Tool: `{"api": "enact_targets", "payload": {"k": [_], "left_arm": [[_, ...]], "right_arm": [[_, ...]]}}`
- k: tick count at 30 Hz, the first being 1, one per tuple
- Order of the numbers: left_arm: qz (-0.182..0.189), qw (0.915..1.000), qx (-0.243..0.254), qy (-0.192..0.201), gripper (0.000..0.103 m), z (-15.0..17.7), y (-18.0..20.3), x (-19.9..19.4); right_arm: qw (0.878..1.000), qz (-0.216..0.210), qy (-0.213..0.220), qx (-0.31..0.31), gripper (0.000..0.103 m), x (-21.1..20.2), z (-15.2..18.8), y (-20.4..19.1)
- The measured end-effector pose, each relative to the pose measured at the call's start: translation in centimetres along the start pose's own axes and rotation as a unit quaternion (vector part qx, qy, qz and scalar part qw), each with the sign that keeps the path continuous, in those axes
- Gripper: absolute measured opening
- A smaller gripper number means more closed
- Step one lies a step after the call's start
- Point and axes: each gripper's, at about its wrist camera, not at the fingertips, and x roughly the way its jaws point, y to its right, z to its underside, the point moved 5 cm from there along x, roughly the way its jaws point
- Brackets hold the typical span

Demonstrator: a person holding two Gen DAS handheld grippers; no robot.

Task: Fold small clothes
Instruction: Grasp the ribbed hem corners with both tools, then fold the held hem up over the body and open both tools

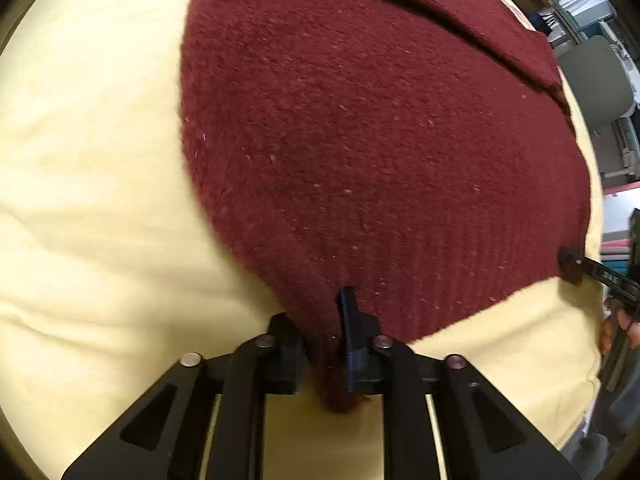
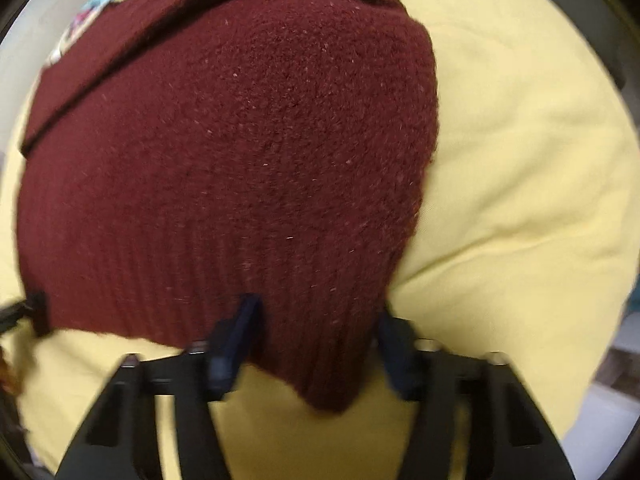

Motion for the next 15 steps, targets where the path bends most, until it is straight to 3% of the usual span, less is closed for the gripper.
{"api": "enact_targets", "payload": {"k": [2,9,15], "left_arm": [[0.001,1.0,0.005,0.005,0.01,-0.1,0.3,-0.4],[0.023,0.9992,0.004,0.032,0.009,-1.7,1.0,-4.1],[0.036,0.9968,0.003,0.071,0.009,-3.9,1.6,-6.6]], "right_arm": [[0.999,-0.036,-0.009,0.016,0.013,0.0,0.1,0.2],[0.997,-0.078,0.014,0.013,0.011,-3.0,-0.4,0.5],[0.994,-0.092,0.066,-0.003,0.01,-7.3,-2.2,1.5]]}}
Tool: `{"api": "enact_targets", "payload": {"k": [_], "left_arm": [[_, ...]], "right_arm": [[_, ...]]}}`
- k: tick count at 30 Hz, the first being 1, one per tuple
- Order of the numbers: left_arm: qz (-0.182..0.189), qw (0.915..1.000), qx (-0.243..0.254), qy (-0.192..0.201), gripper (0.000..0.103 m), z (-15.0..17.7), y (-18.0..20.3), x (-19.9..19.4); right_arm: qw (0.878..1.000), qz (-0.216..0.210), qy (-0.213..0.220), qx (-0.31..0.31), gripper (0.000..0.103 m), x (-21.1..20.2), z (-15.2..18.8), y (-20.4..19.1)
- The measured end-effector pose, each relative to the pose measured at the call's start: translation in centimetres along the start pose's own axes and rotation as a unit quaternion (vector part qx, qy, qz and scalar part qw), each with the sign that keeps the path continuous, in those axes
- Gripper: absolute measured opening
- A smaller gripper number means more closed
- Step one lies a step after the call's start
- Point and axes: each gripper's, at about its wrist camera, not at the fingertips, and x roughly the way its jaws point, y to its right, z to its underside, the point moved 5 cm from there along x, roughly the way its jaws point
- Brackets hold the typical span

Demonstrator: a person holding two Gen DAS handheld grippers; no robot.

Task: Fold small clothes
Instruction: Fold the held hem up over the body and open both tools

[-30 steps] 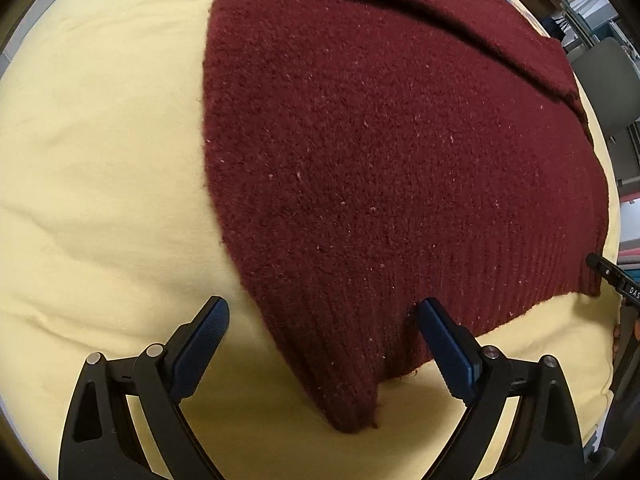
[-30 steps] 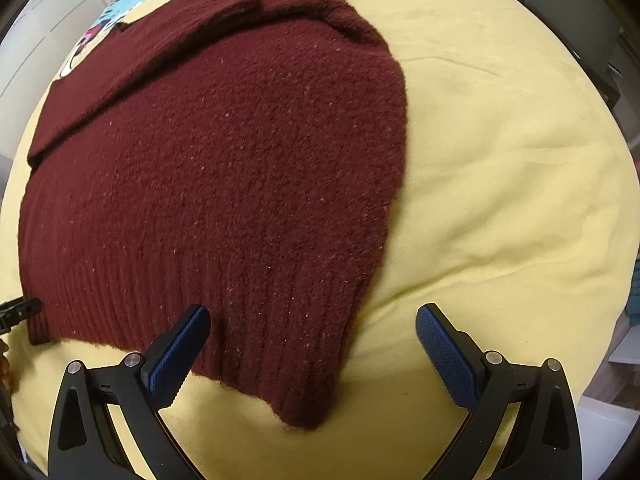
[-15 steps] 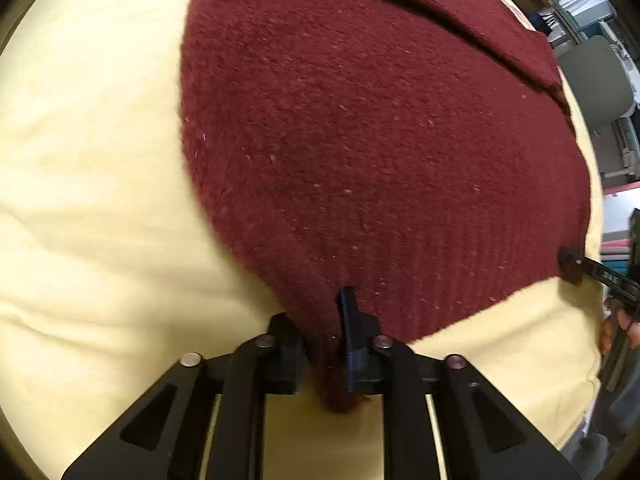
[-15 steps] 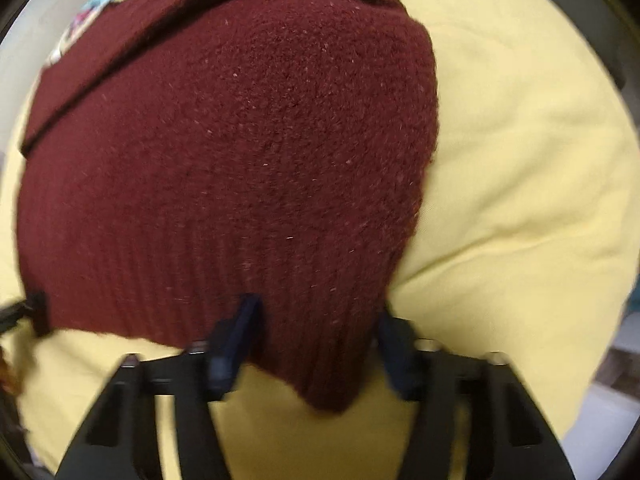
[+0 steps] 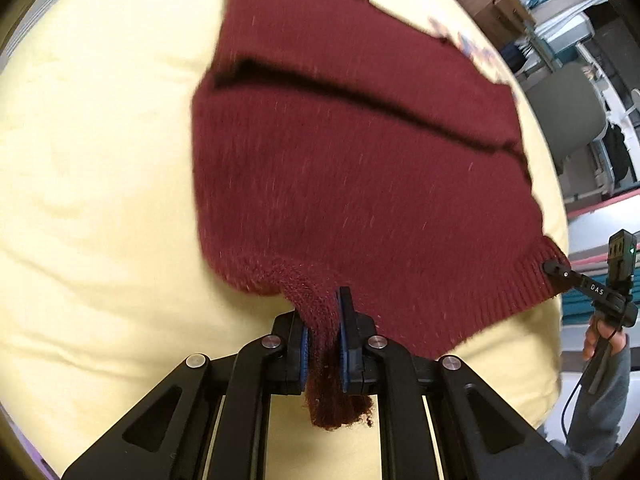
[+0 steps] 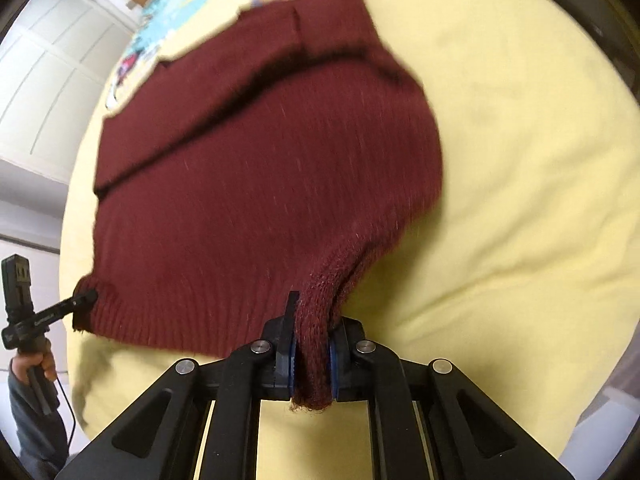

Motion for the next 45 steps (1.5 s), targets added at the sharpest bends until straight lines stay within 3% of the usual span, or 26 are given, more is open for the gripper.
{"api": "enact_targets", "payload": {"k": [5,11,15,19,24,27,34,37,38,39,41,44,45], "left_arm": [[-0.002,0.9993,0.007,0.036,0.009,-3.6,0.2,-2.3],[-0.008,0.9949,0.029,0.097,0.009,-10.0,1.9,-5.3],[-0.018,0.9887,0.043,0.143,0.009,-15.2,3.3,-7.6],[-0.035,0.9855,0.052,0.158,0.009,-20.0,2.7,-8.7],[-0.095,0.9871,0.042,0.121,0.009,-23.7,0.2,-3.3],[-0.108,0.9893,0.029,0.093,0.009,-24.2,-1.7,0.8],[-0.126,0.9857,0.042,0.103,0.014,-24.6,-2.7,3.1],[-0.136,0.9851,0.045,0.094,0.029,-24.8,-2.7,2.9],[-0.135,0.9848,0.047,0.098,0.042,-24.9,-2.5,2.5],[-0.136,0.9838,0.048,0.106,0.063,-24.9,-2.2,2.1],[-0.159,0.9779,0.054,0.124,0.082,-25.0,-1.8,1.0],[-0.147,0.9779,0.056,0.138,0.083,-24.9,-0.9,-0.4],[-0.139,0.9782,0.061,0.141,0.09,-24.7,-0.4,-0.8]], "right_arm": [[0.998,-0.009,0.052,-0.013,0.01,-2.4,-4.9,-0.3],[0.993,-0.02,0.112,-0.011,0.01,-4.2,-10.5,-3.1],[0.988,-0.016,0.154,-0.018,0.01,-5.1,-16.3,-5.8],[0.983,-0.009,0.181,-0.028,0.01,-6.3,-20.9,-6.9],[0.987,0.012,0.16,-0.033,0.01,-3.5,-26.3,-8.6],[0.991,0.03,0.127,-0.032,0.01,-0.2,-28.2,-8.6],[0.995,0.071,0.072,-0.002,0.014,6.0,-29.7,-6.6],[0.994,0.083,0.077,0.003,0.025,6.0,-29.7,-6.1],[0.993,0.087,0.08,0.002,0.038,5.8,-29.7,-6.0],[0.992,0.092,0.084,0.001,0.059,5.5,-29.6,-5.9],[0.99,0.099,0.096,0.002,0.08,4.6,-29.6,-5.8],[0.988,0.1,0.118,0.001,0.08,3.1,-29.4,-5.7],[0.987,0.1,0.126,-0.006,0.083,2.4,-29.1,-6.0]]}}
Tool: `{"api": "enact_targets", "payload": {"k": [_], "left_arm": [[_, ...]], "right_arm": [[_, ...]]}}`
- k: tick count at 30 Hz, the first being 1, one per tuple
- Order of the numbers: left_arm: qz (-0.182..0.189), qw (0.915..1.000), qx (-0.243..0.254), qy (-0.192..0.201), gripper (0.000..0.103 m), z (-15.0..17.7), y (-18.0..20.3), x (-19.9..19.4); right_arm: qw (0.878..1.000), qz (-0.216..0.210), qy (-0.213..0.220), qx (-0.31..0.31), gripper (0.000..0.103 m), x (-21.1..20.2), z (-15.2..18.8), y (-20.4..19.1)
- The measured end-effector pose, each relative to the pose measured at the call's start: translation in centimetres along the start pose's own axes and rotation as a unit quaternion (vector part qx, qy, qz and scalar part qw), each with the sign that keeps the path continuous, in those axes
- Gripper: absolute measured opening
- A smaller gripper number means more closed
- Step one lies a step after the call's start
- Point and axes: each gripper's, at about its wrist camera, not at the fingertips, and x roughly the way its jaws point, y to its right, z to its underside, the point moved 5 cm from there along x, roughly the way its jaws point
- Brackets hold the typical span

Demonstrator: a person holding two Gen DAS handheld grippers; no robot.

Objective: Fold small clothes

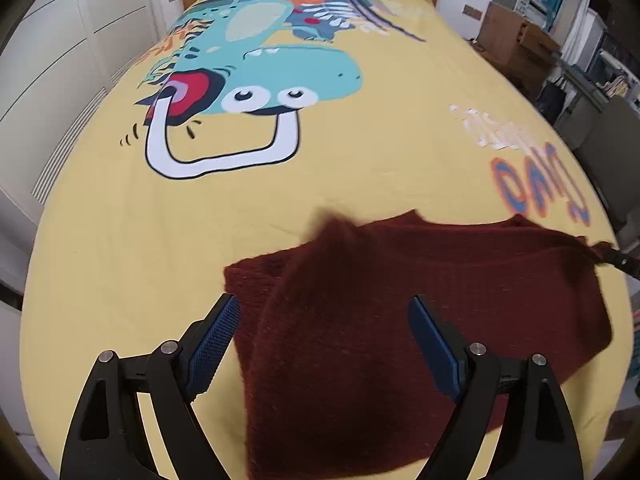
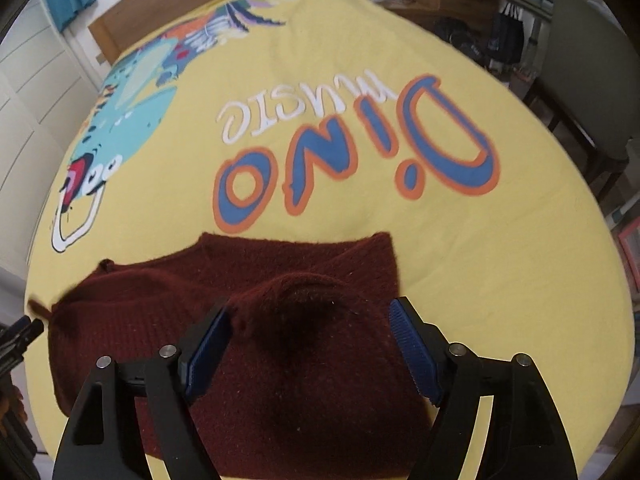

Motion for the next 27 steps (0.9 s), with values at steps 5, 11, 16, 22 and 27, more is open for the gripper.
{"api": "enact_targets", "payload": {"k": [5,11,16,22,27], "left_arm": [[0.016,0.9987,0.03,0.037,0.102,0.9,2.4,-2.1],[0.038,0.9955,0.056,0.065,0.102,4.0,6.4,-1.8],[0.06,0.9966,0.052,0.023,0.102,7.6,8.2,2.4],[0.035,0.9978,0.056,-0.01,0.102,10.4,6.4,5.3],[0.04,0.9984,0.037,-0.014,0.102,10.8,3.6,5.0]], "right_arm": [[0.998,-0.01,0.03,-0.059,0.103,-2.5,1.5,-2.5],[0.986,-0.013,0.071,-0.152,0.103,-3.3,6.1,-8.1],[0.983,-0.016,0.06,-0.174,0.103,-0.7,10.6,-11.1],[0.981,0.016,0.03,-0.192,0.102,3.5,14.0,-10.8],[0.985,0.015,0.029,-0.17,0.102,3.7,13.6,-8.2]]}}
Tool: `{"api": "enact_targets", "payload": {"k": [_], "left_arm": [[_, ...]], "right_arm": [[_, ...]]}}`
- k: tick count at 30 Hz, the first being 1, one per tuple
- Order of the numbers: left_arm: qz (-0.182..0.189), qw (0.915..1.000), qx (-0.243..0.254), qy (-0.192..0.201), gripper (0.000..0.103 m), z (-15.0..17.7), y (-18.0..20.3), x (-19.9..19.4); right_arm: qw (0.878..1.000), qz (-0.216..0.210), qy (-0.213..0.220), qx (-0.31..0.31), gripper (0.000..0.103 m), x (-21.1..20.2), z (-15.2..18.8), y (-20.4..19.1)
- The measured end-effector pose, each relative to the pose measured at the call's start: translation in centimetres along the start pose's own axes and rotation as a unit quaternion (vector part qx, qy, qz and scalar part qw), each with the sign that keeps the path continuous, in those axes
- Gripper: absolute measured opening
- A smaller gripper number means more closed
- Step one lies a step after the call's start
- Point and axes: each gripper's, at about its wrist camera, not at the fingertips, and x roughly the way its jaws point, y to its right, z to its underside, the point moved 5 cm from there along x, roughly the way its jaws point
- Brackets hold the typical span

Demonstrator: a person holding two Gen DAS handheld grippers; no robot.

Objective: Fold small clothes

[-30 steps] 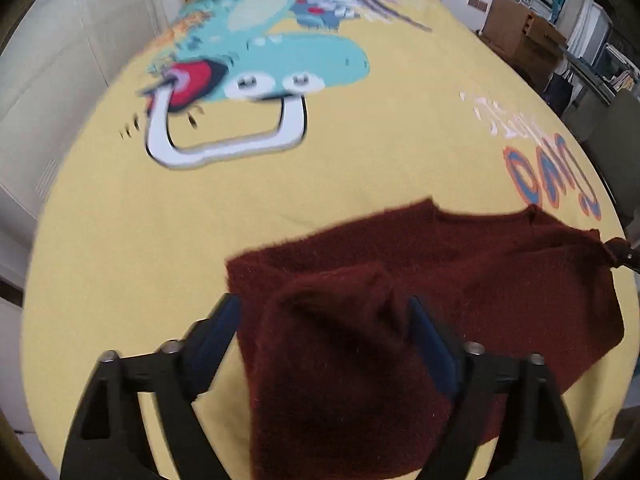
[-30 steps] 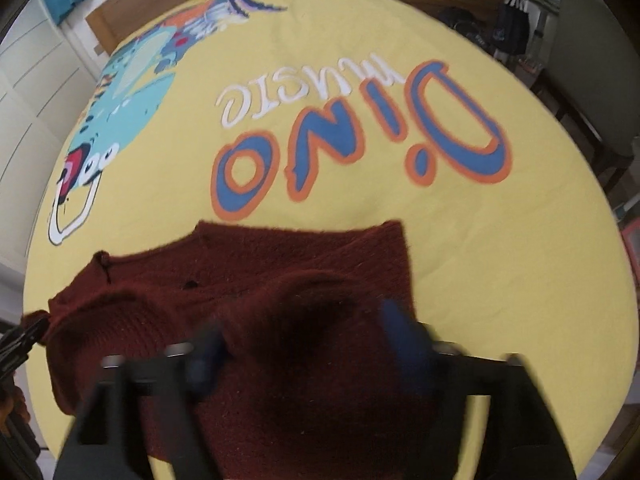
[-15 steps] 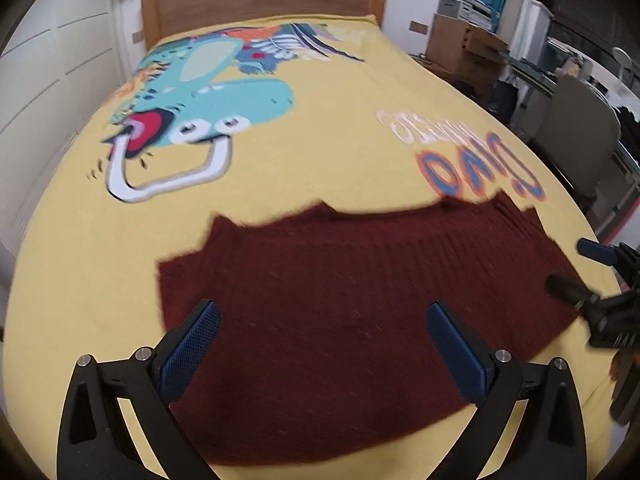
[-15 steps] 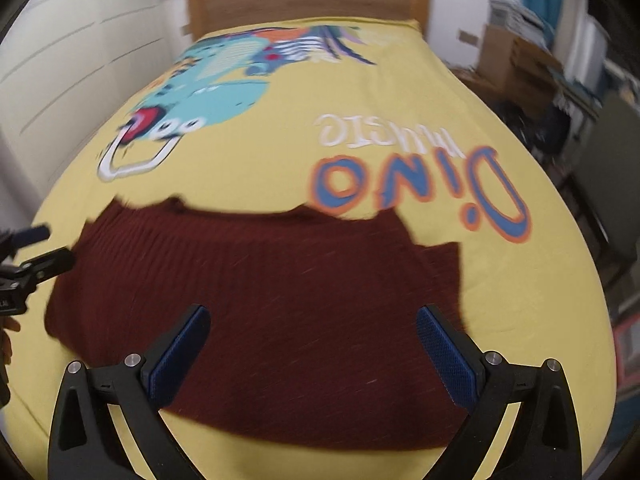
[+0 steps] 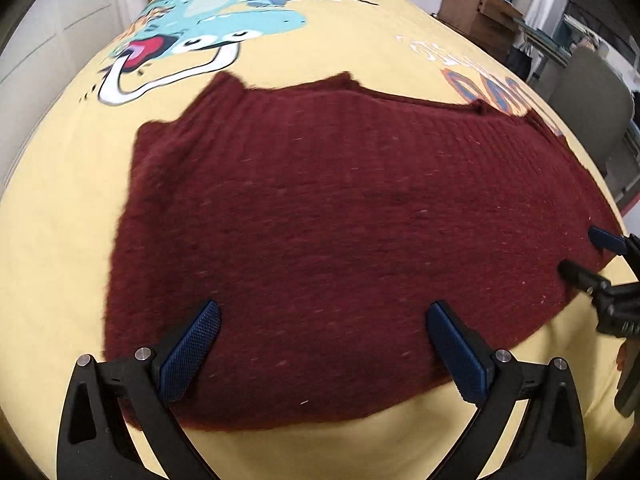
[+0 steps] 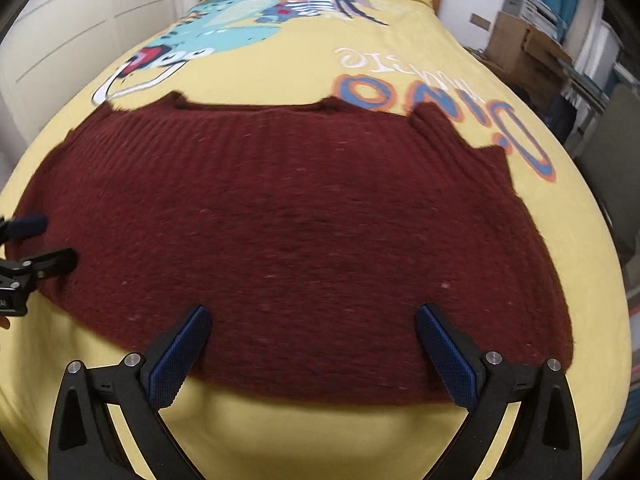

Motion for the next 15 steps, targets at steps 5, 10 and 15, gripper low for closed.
{"api": "enact_targets", "payload": {"k": [5,10,15], "left_arm": [[0.001,1.0,0.006,0.004,0.102,0.3,-1.2,-0.6],[-0.002,0.9999,0.014,0.002,0.102,1.4,-1.1,-0.4],[-0.013,0.9999,0.0,-0.004,0.102,1.7,-0.6,0.2]], "right_arm": [[0.999,0.028,-0.004,0.022,0.102,-0.4,-0.1,3.4],[0.997,0.026,-0.016,0.064,0.102,-0.2,1.0,7.0],[0.998,0.025,-0.025,0.057,0.103,0.9,2.0,6.7]]}}
